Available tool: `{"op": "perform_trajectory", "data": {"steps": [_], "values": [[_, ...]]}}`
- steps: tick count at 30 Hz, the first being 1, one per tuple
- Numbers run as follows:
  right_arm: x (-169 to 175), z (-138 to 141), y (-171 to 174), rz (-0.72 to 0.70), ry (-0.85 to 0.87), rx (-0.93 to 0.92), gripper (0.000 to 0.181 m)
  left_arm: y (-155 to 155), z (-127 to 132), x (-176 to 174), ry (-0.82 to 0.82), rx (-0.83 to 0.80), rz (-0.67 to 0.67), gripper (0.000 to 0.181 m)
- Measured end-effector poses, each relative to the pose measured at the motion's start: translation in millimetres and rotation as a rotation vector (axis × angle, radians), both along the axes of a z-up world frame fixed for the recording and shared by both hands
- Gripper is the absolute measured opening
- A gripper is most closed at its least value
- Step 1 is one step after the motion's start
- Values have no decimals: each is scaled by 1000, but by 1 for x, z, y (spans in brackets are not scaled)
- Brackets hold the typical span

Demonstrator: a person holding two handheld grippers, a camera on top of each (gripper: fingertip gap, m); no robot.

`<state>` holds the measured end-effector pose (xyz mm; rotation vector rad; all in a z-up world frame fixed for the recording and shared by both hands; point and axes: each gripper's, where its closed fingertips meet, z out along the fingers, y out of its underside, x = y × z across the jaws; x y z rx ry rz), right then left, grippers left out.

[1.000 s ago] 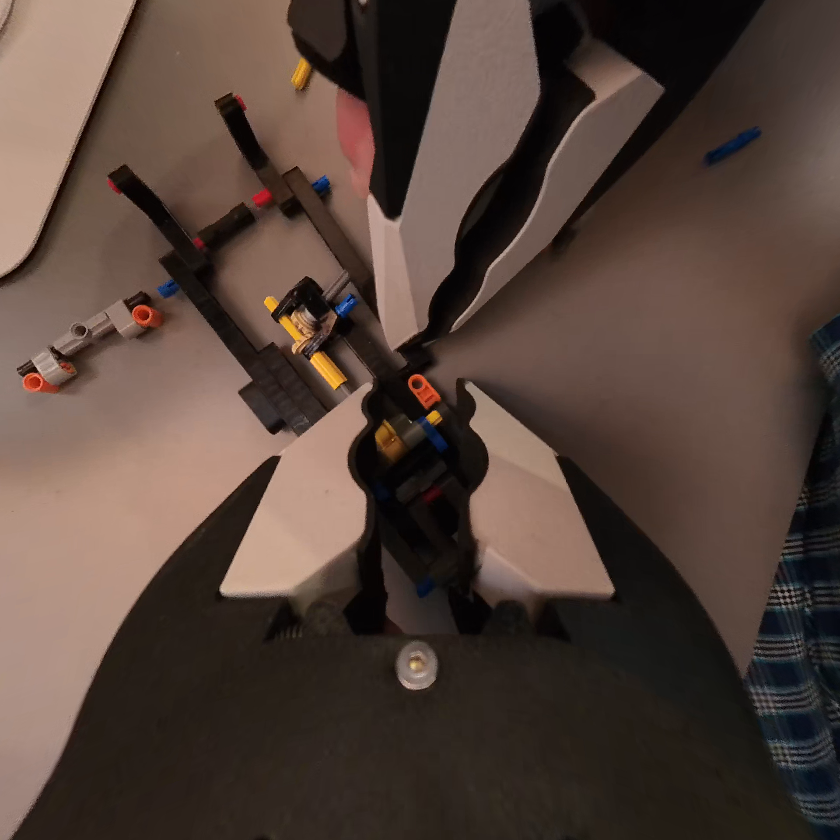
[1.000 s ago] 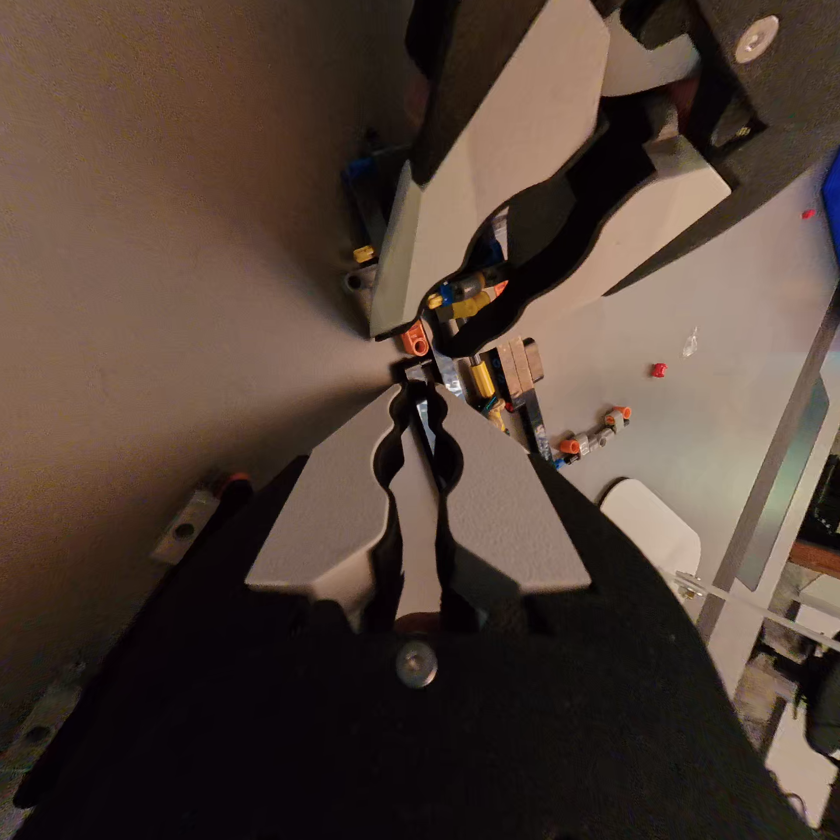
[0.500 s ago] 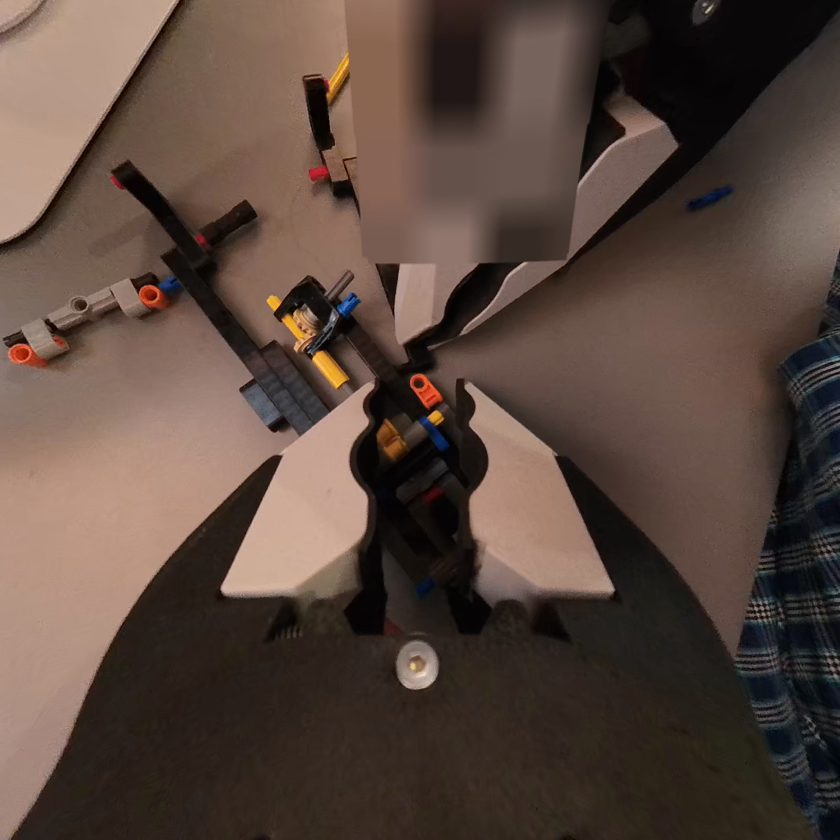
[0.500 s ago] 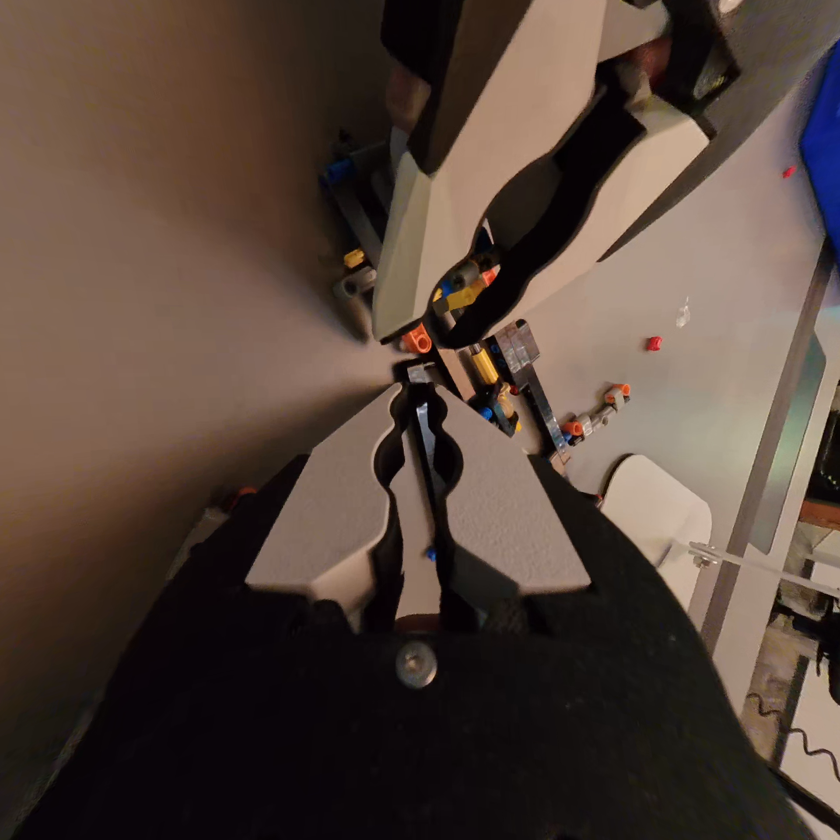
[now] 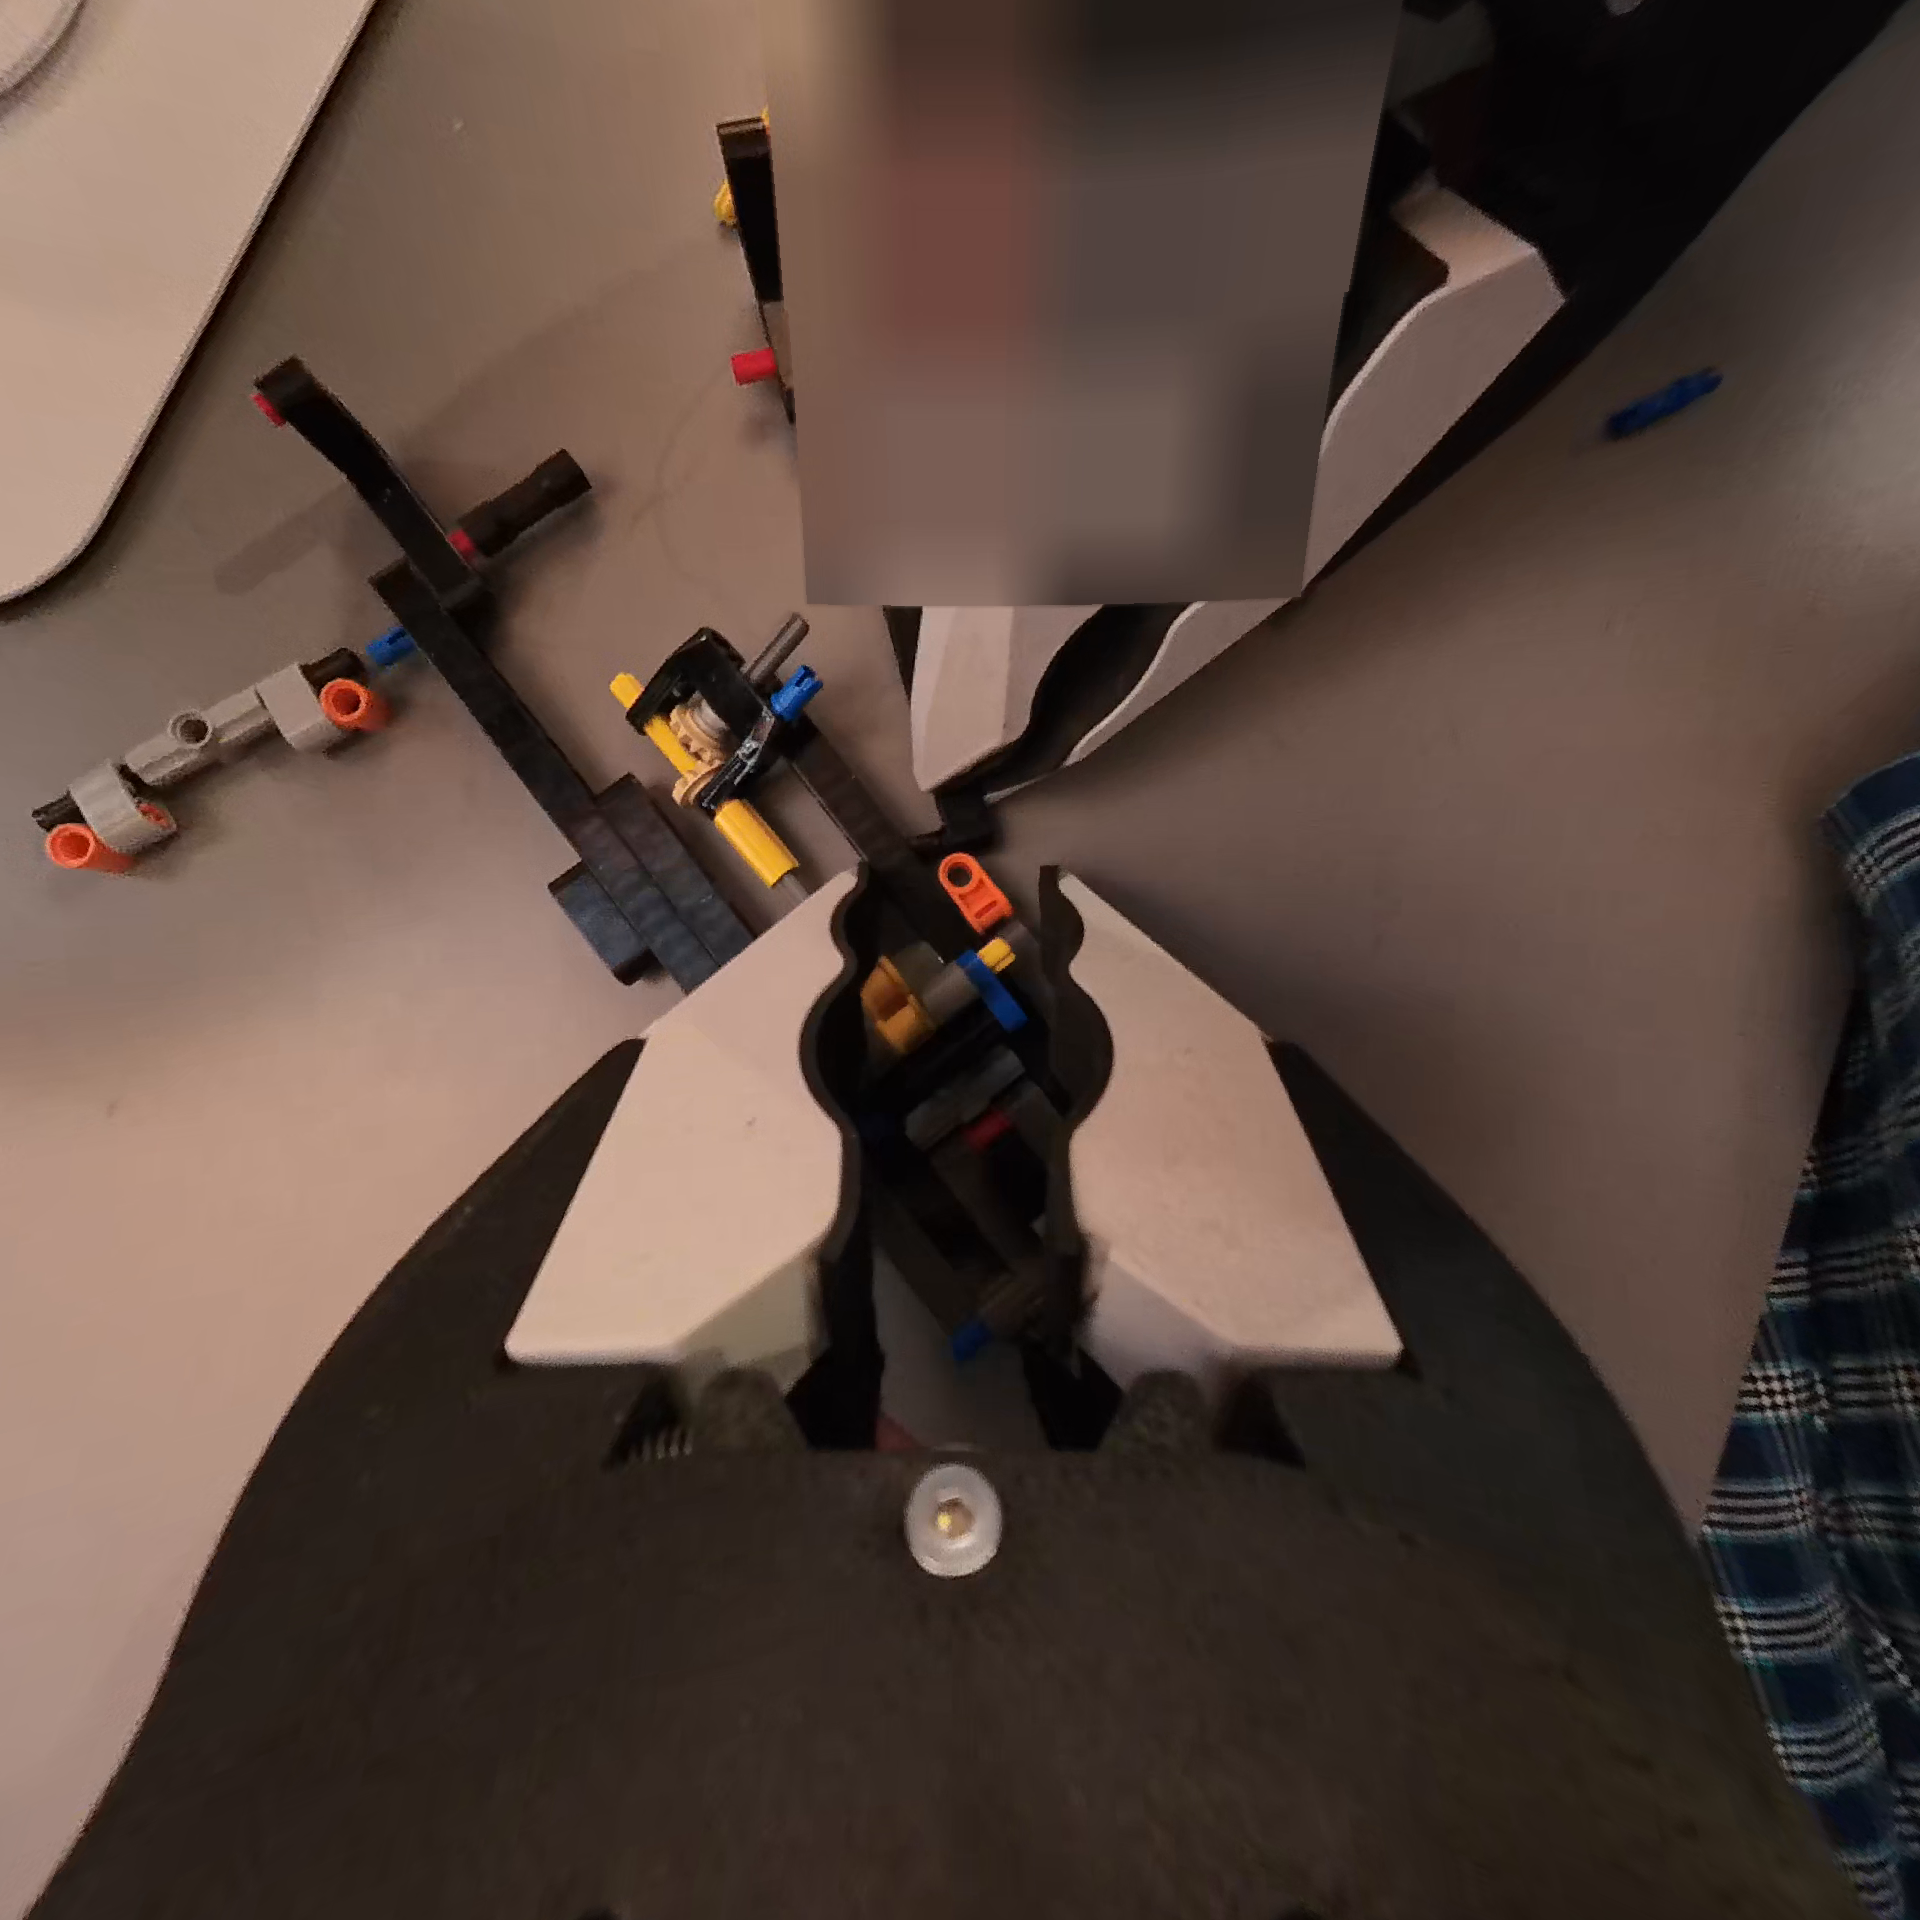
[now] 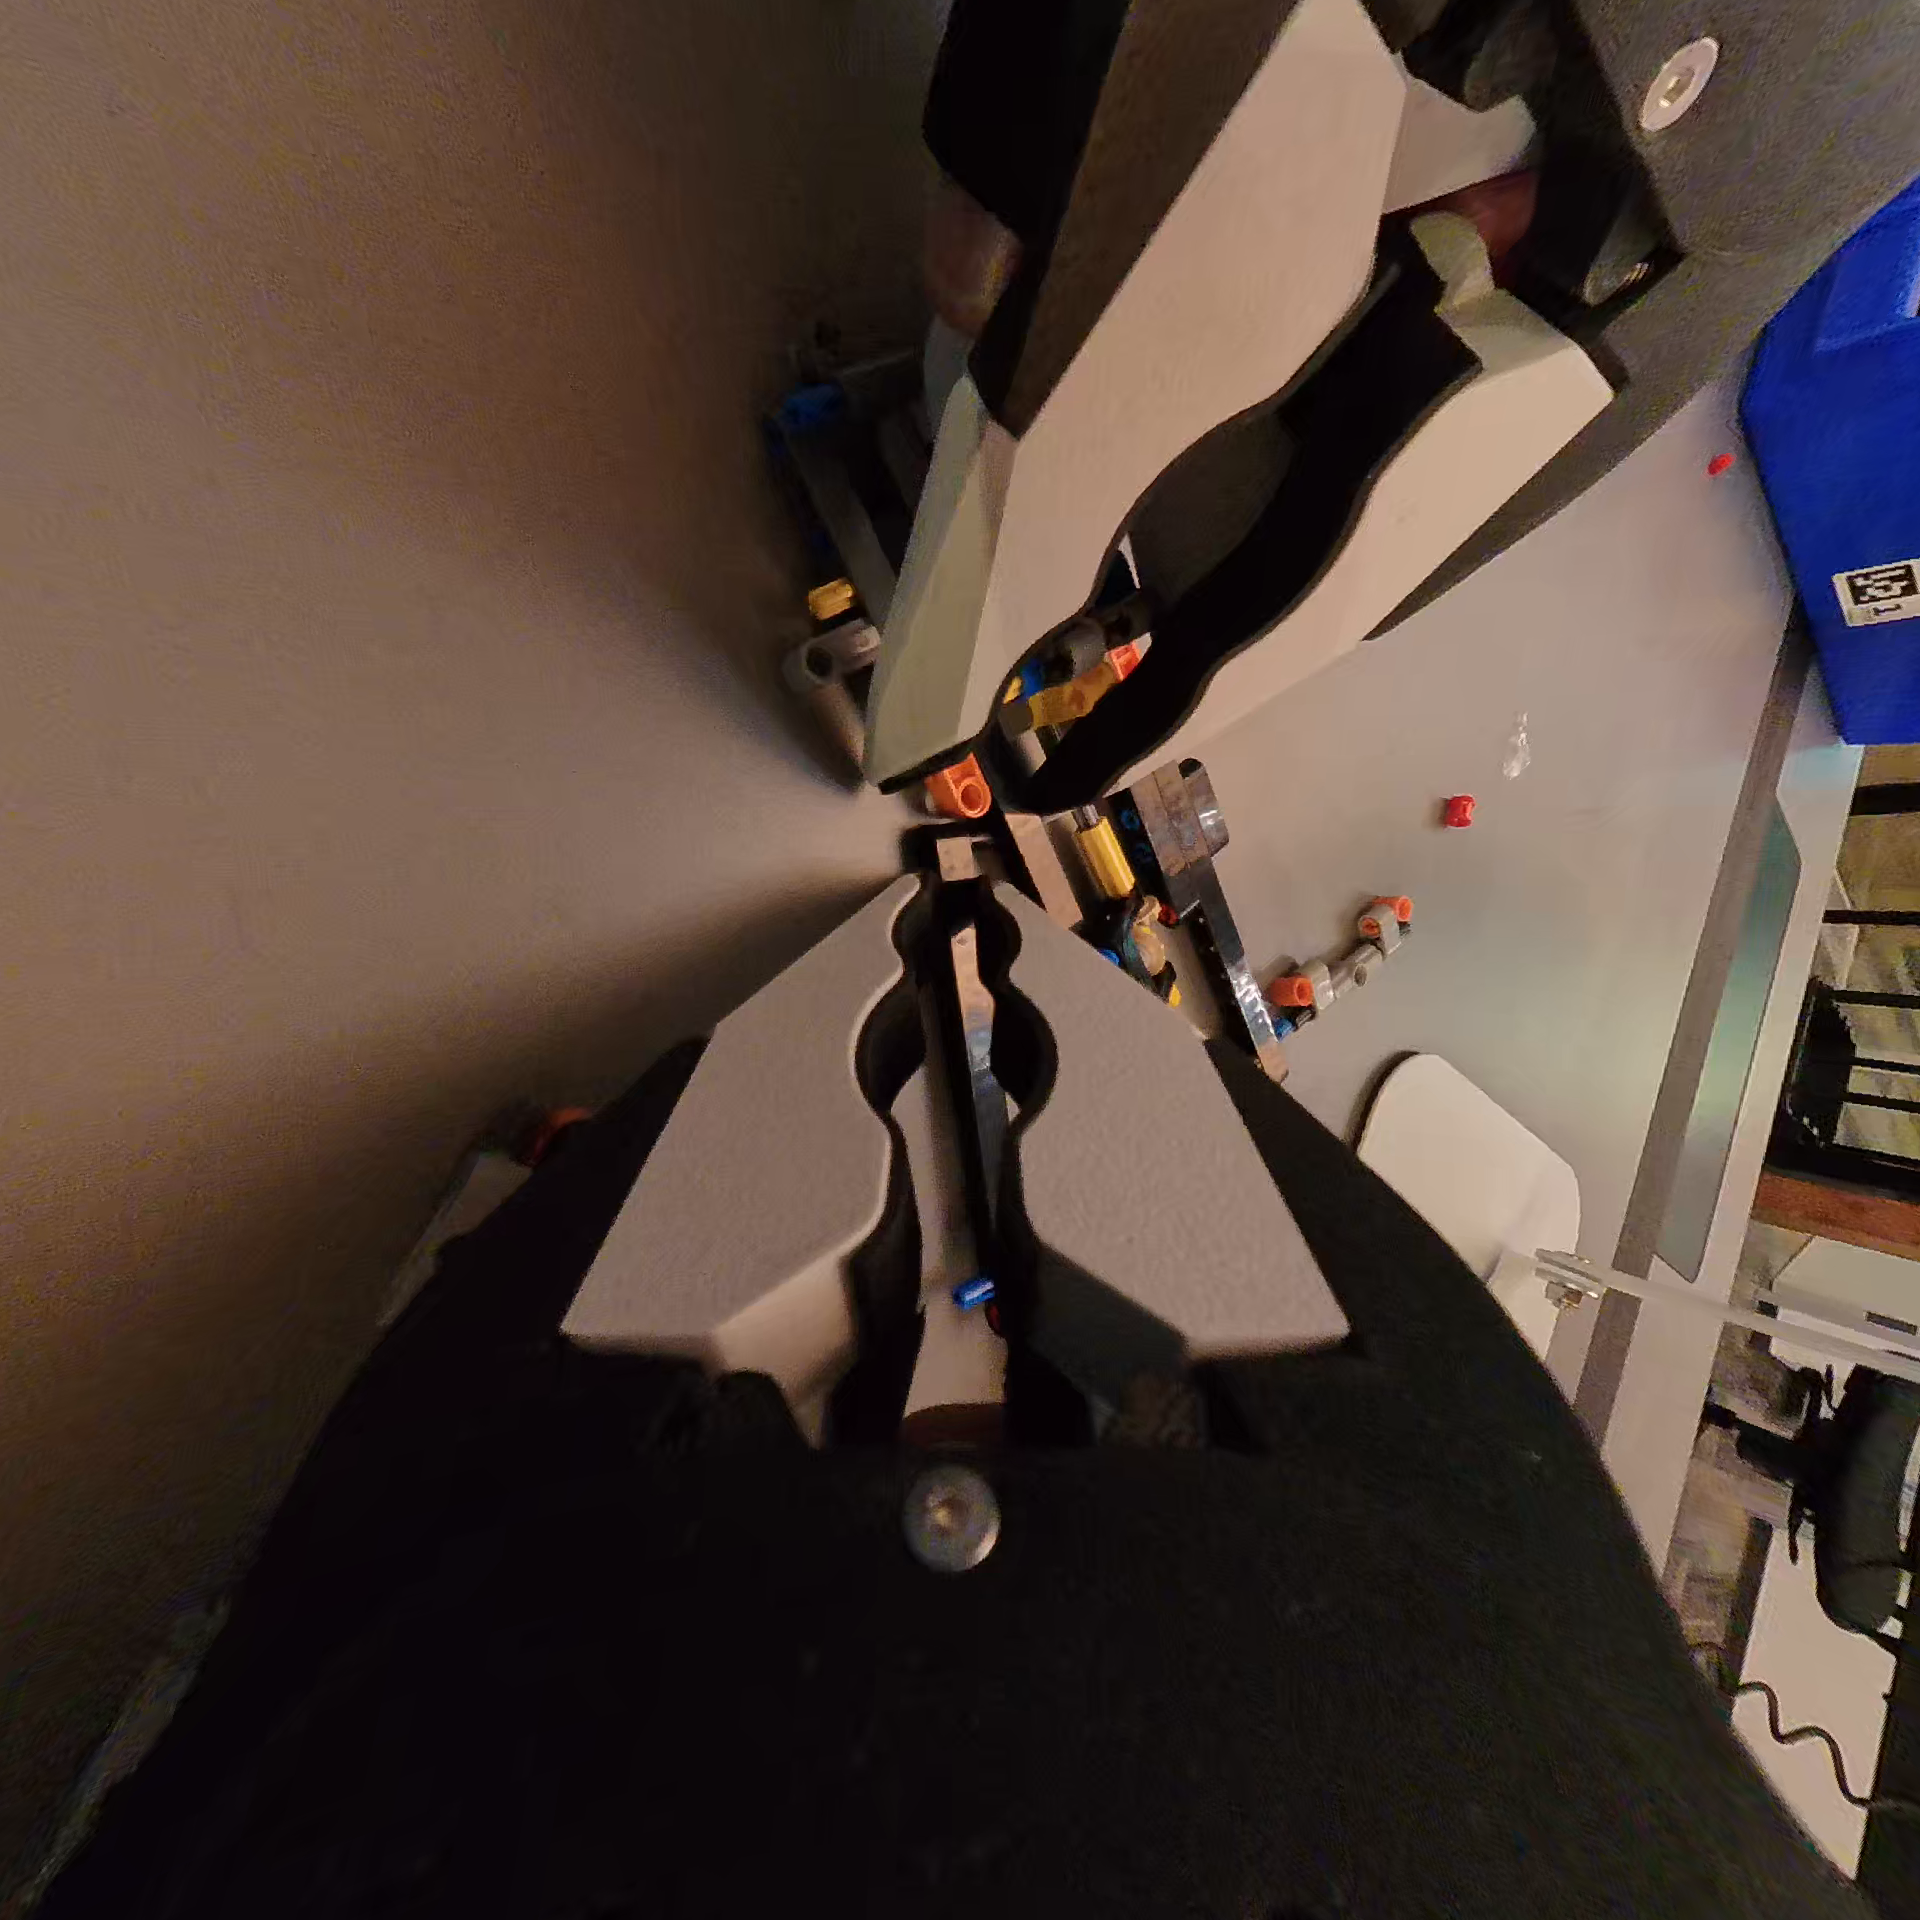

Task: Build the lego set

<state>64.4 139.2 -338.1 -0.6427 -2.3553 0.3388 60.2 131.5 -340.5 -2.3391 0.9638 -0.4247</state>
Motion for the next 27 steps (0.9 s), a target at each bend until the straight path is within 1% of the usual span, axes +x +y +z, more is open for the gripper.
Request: {"op": "perform_trajectory", "data": {"steps": [10, 17, 27], "values": [[0, 6, -2, 25, 37, 2, 3, -1, 0, 0, 18, -2, -12, 29], [1, 1, -3, 38, 13, -2, 3, -2, 0, 0, 26, -5, -22, 29], [0, 2, -2, 53, 46, 16, 3, -3, 1, 0, 16, -8, -30, 29]]}}
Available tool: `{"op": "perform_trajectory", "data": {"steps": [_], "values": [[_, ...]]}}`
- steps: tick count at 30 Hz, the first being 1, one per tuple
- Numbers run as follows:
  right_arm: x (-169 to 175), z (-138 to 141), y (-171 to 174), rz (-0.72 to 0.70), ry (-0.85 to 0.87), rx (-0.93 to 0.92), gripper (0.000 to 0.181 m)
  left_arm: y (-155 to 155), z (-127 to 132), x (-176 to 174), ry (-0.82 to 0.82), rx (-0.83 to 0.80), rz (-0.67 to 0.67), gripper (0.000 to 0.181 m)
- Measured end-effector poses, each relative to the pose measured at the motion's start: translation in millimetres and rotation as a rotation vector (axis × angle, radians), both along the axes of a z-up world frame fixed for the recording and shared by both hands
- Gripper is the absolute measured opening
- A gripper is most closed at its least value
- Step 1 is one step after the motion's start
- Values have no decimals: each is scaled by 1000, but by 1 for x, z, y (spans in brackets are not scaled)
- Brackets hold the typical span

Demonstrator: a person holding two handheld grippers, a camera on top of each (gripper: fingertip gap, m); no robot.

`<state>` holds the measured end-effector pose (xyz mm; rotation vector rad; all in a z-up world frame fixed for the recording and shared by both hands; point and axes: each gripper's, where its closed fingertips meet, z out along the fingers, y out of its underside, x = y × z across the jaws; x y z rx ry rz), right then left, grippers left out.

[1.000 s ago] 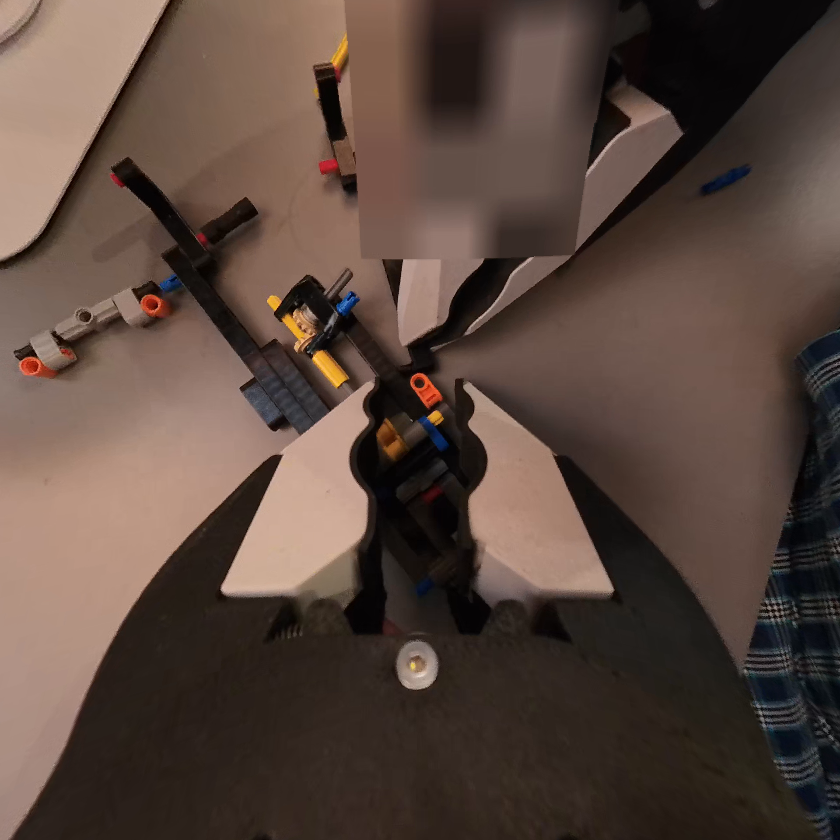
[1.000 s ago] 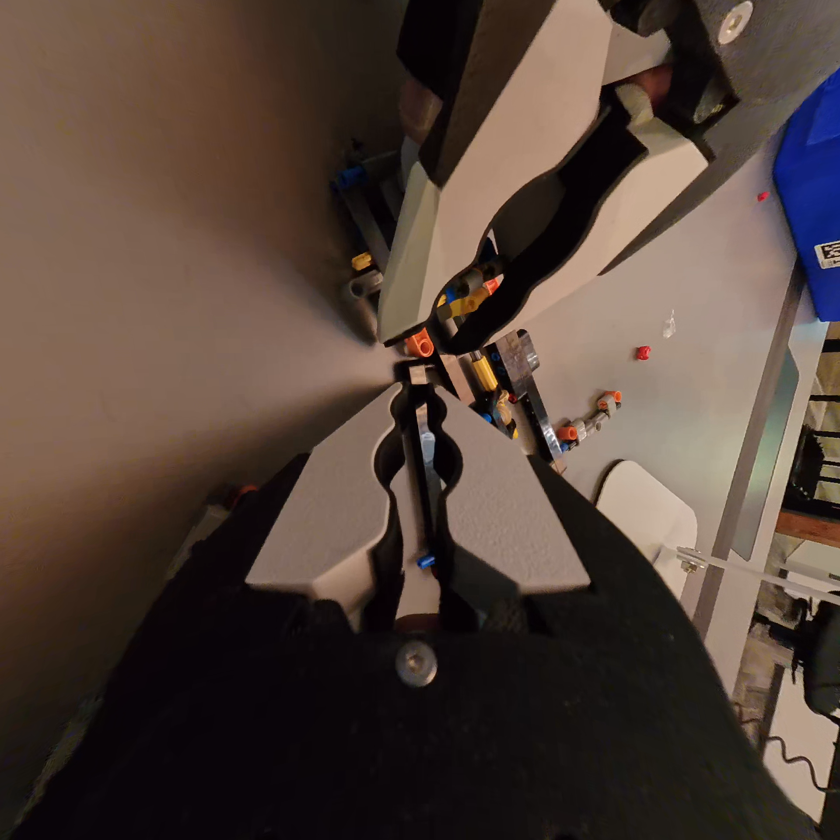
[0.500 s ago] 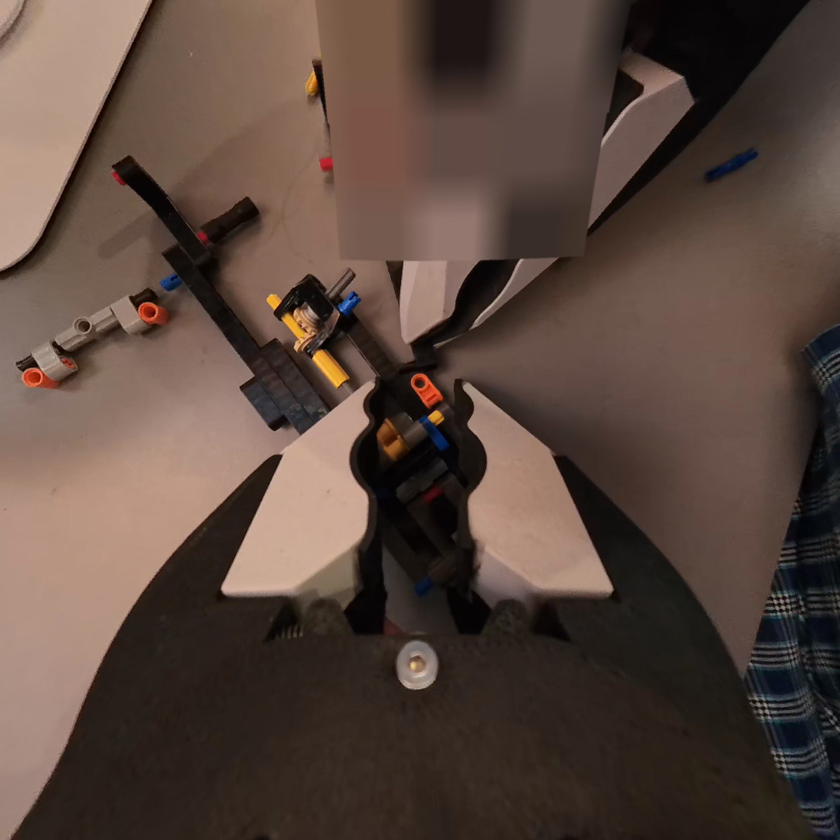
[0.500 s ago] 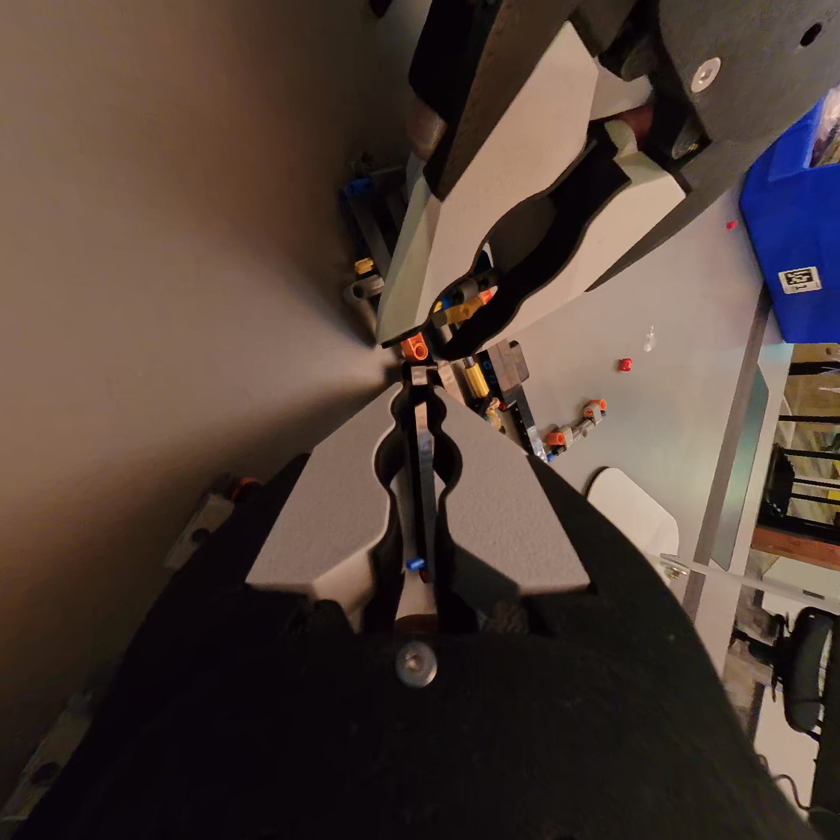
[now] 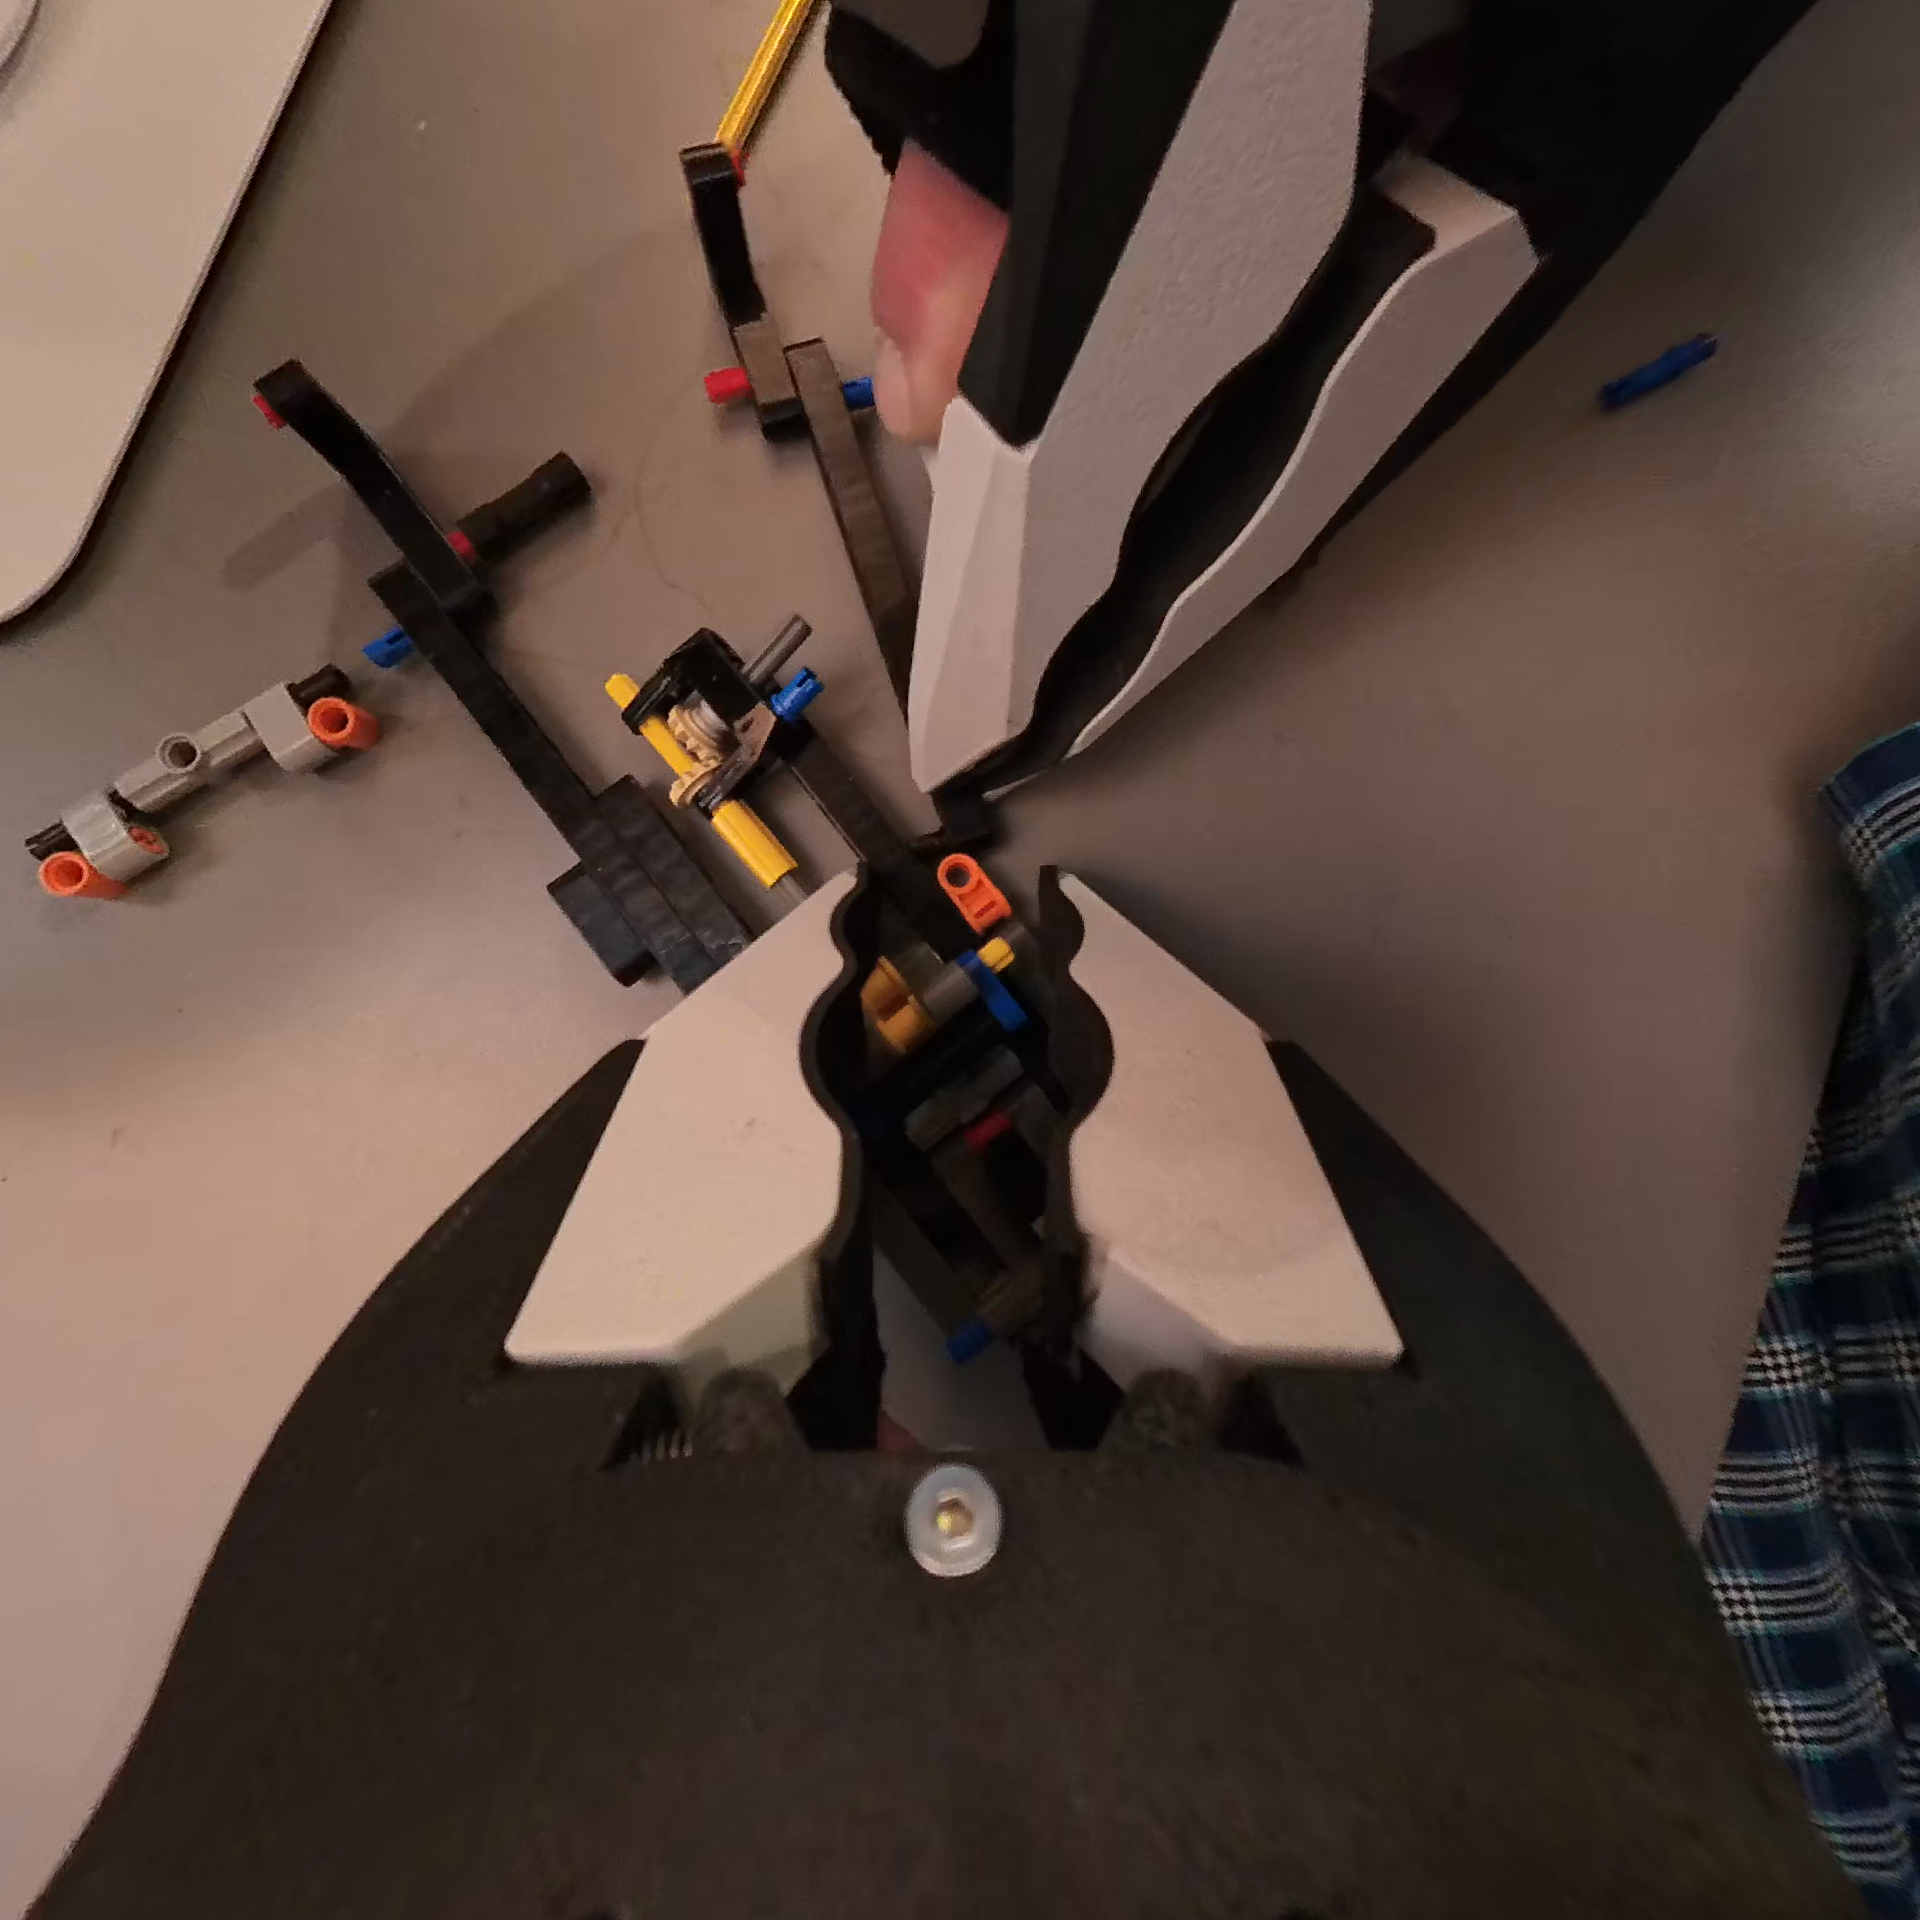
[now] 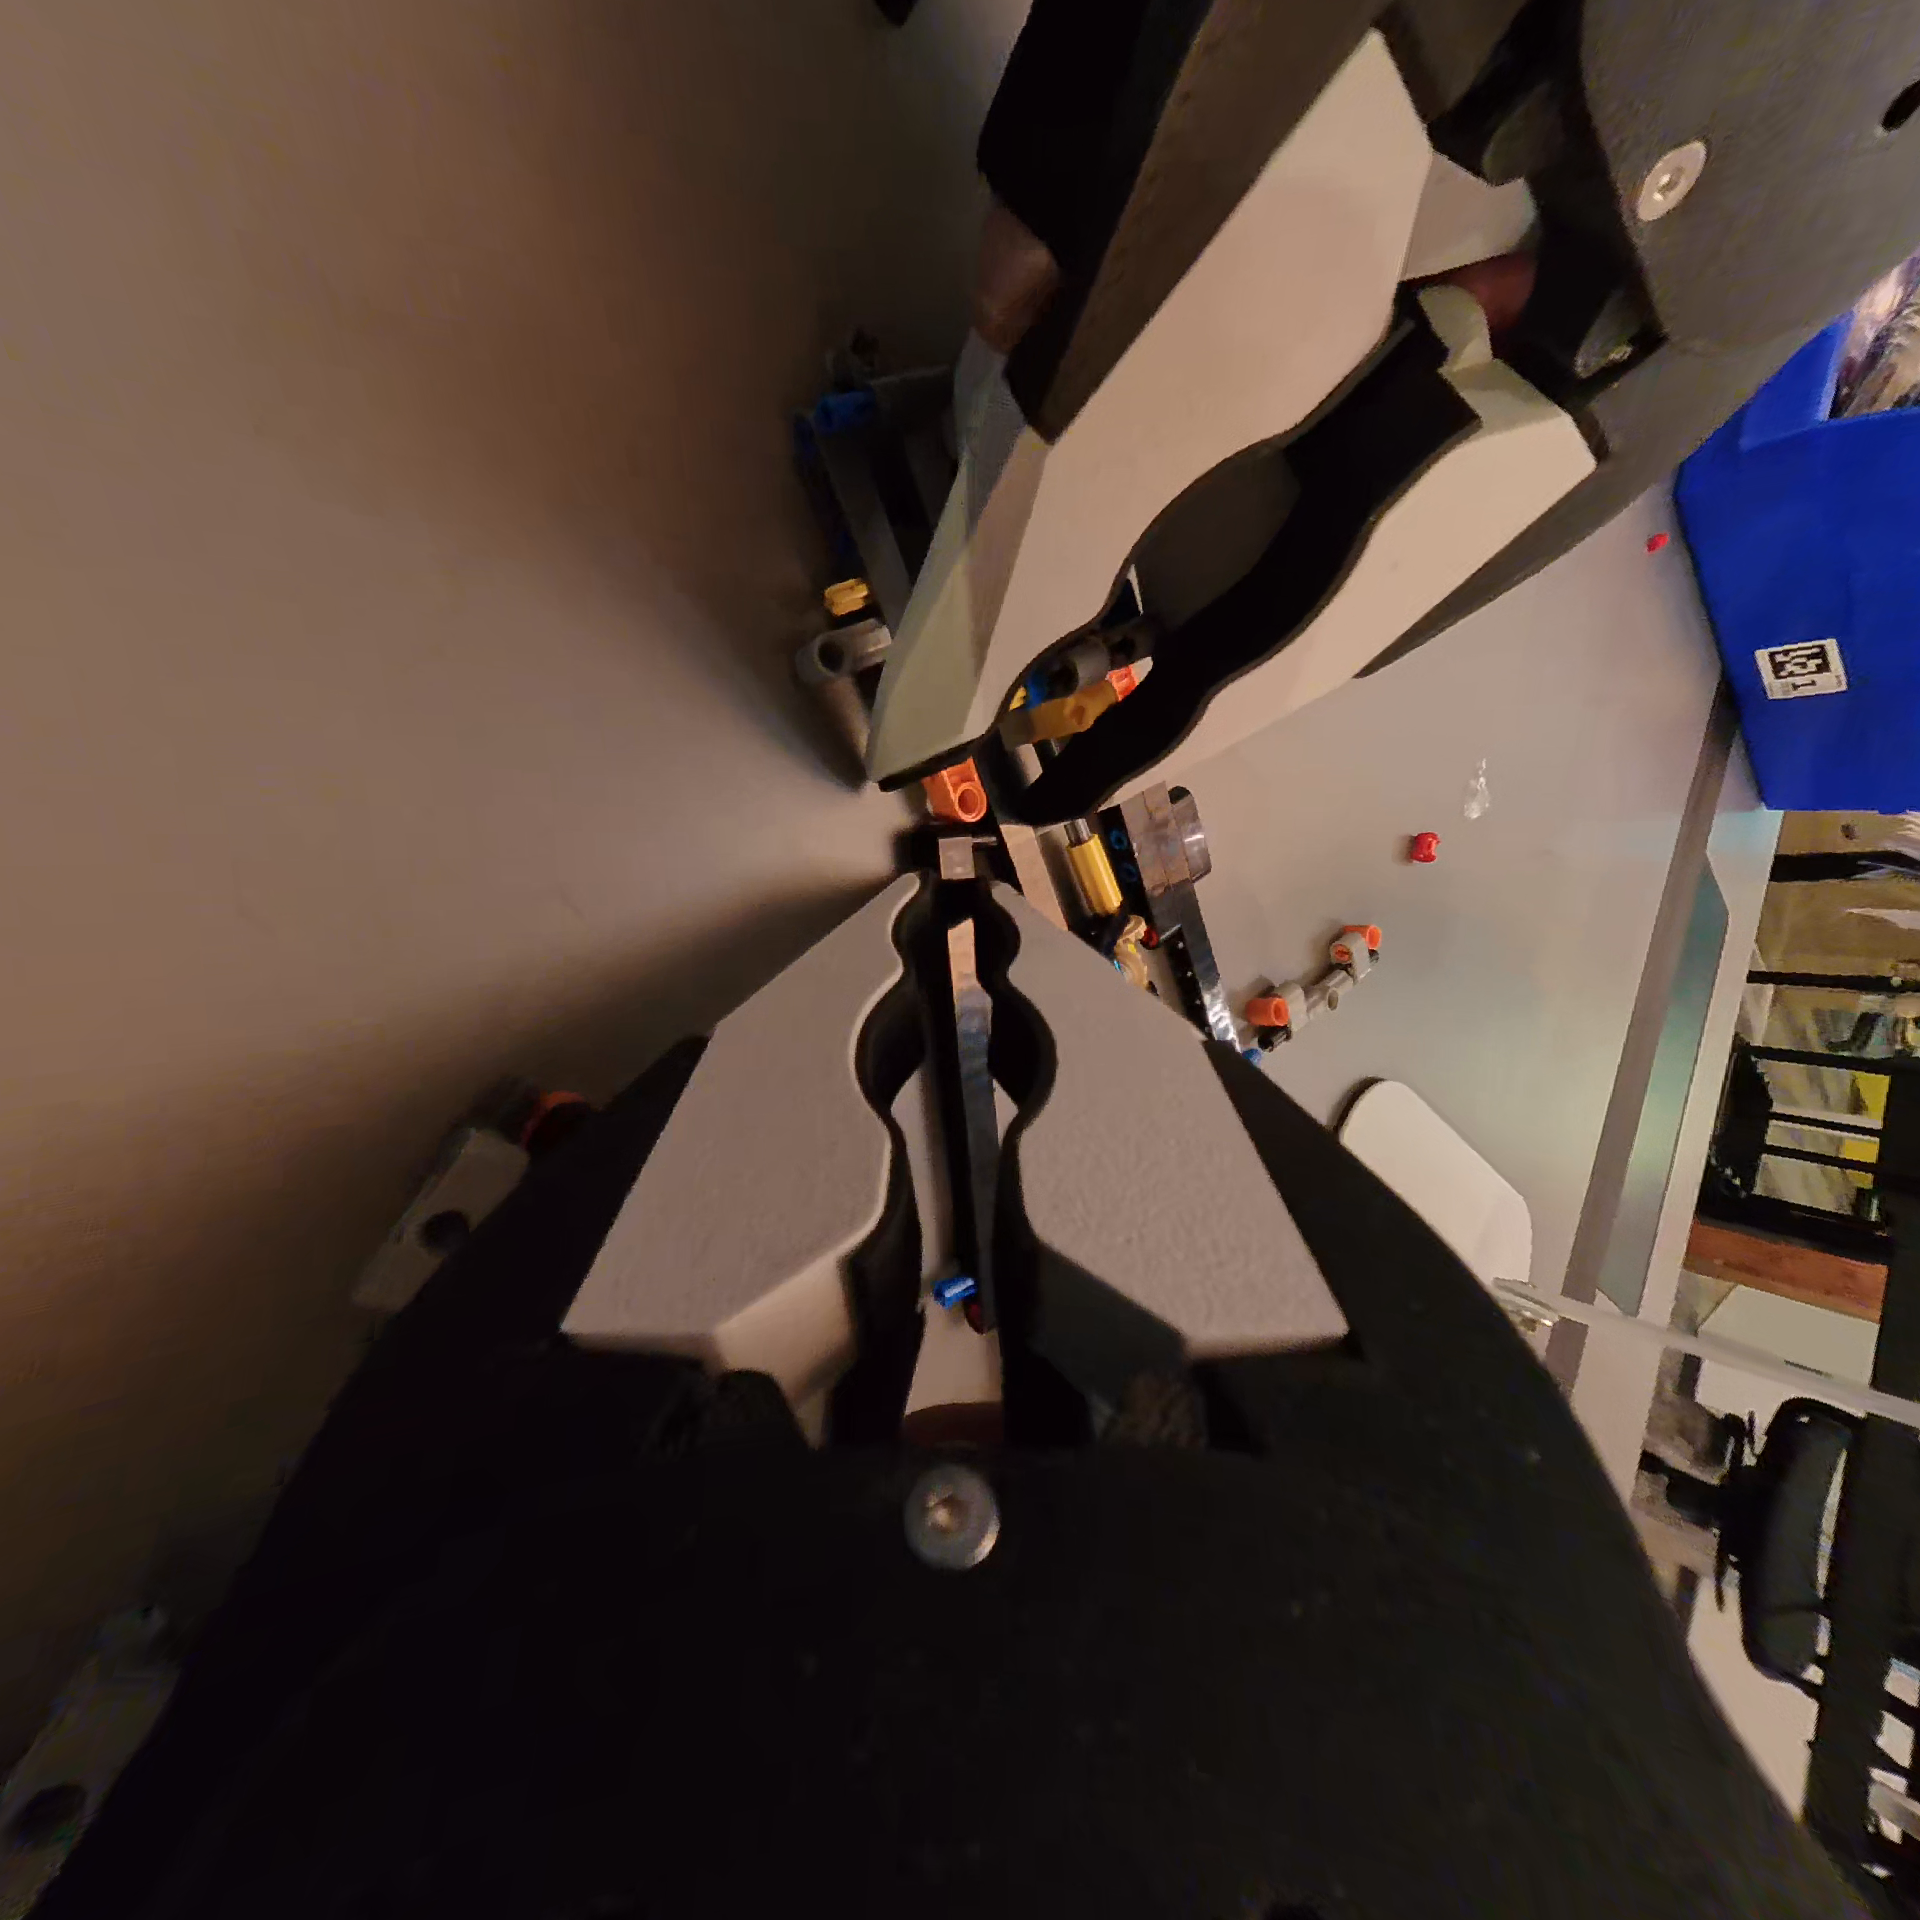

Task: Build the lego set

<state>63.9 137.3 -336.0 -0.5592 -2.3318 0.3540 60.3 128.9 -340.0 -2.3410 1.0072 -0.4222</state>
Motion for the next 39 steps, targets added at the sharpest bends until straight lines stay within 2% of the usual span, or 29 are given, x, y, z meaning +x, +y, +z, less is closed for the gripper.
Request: {"op": "perform_trajectory", "data": {"steps": [8, 24, 28, 30, 34, 39], "values": [[-1, -1, 2, 42, -9, -2, 3, -1, 0, 1, 7, -1, -23, 30], [-4, -1, 4, 3, -42, -52, 4, -1, -1, 2, 43, 13, -64, 29], [10, 11, 0, 0, -59, -80, 19, 0, -1, 3, 41, 28, -68, 30], [17, 19, 13, -57, -64, -105, 29, 1, -1, 1, 48, 32, -76, 33], [22, 21, 43, -146, -87, -123, 27, 5, 0, 2, 56, 21, -65, 48], [15, 18, 62, -186, -104, -179, 25, 13, 4, 7, 54, 28, -13, 51]]}}
